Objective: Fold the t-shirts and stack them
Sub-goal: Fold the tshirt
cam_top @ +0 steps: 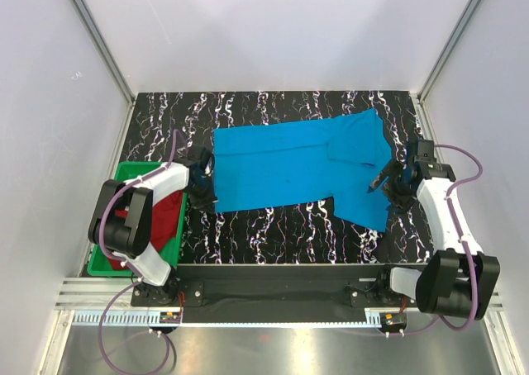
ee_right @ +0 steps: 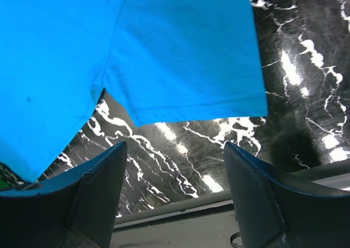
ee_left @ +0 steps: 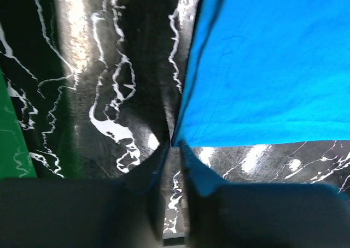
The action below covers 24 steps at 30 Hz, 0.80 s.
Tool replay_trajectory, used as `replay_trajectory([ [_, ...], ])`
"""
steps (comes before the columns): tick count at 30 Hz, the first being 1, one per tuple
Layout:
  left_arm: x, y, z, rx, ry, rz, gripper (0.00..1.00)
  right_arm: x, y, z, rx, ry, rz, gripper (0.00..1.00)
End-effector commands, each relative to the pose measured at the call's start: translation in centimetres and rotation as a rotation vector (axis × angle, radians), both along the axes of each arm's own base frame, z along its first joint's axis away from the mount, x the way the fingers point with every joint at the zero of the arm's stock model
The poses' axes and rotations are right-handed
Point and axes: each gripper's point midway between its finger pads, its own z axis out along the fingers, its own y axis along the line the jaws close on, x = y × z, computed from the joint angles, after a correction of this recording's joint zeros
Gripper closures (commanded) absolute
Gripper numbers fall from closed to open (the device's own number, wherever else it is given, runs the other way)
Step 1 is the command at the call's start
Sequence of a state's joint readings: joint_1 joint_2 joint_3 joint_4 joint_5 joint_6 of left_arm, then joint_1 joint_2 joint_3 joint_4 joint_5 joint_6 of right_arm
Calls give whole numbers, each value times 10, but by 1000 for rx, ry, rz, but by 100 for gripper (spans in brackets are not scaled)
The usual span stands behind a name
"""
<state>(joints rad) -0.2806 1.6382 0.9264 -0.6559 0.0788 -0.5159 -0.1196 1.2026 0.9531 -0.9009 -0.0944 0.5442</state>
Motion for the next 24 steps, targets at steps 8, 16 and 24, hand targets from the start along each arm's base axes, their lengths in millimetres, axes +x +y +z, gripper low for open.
replay_trajectory([
  [8,14,5,-11,-14,-27,-70,100,0,-28,-34,-12,71,-74,20],
  [16,6,4,14,-39,-80,-56,62,8,-27,-39,18,77,-82,20],
  [24,16,-3,13,-63,-74,-45,56,10,-26,-43,25,95,-67,20],
])
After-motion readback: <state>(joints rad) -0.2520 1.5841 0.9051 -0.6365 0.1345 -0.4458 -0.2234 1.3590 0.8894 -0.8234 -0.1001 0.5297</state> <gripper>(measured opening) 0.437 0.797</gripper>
